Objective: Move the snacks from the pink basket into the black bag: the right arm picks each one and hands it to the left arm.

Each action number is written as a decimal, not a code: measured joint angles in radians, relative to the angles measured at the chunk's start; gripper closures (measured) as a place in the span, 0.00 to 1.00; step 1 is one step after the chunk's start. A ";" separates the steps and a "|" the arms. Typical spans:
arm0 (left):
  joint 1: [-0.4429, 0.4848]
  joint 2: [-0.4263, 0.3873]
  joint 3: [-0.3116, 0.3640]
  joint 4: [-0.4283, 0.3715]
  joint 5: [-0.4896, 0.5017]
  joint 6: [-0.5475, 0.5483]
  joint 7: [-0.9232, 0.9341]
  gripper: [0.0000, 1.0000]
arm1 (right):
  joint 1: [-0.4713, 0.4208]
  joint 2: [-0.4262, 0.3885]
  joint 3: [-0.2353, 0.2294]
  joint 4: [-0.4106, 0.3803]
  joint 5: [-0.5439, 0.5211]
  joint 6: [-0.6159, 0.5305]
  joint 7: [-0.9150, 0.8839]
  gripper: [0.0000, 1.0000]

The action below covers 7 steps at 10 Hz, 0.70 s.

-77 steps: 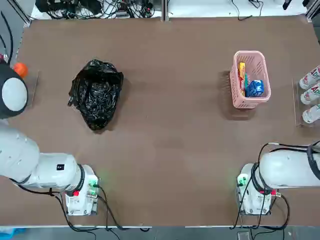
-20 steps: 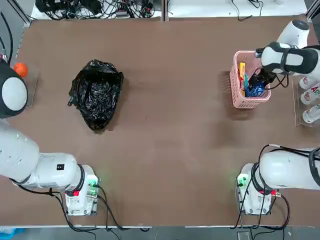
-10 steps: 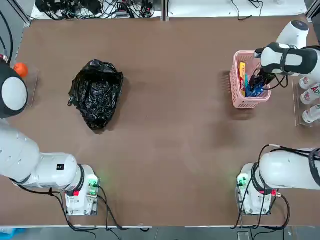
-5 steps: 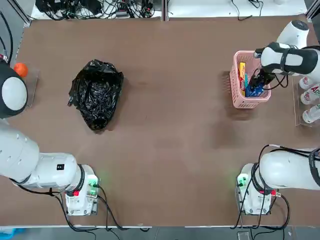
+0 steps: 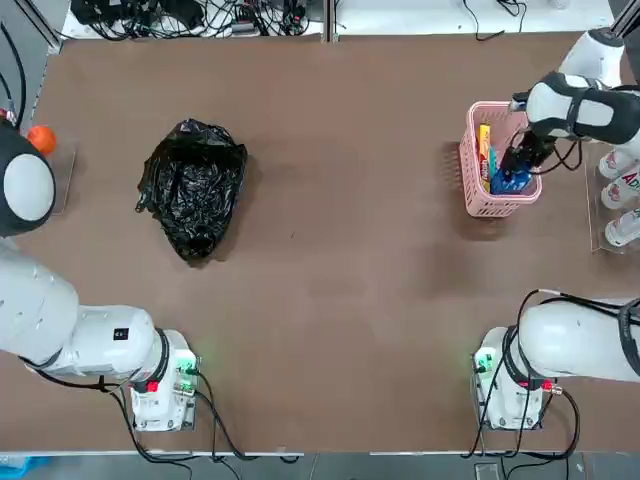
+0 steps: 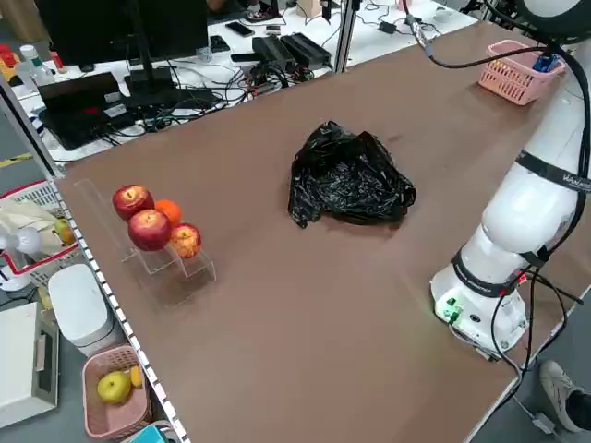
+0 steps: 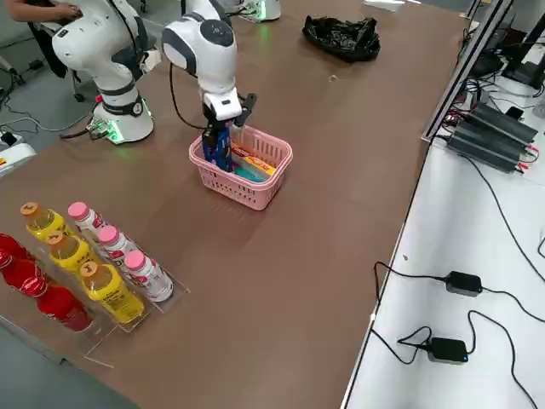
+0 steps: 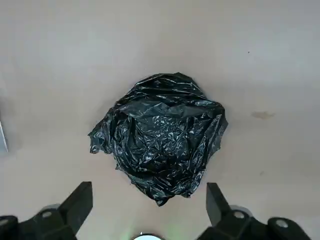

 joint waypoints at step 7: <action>0.000 0.001 0.000 0.000 -0.002 0.000 -0.002 0.00 | 0.001 -0.009 0.005 0.238 -0.001 -0.294 -0.003 0.52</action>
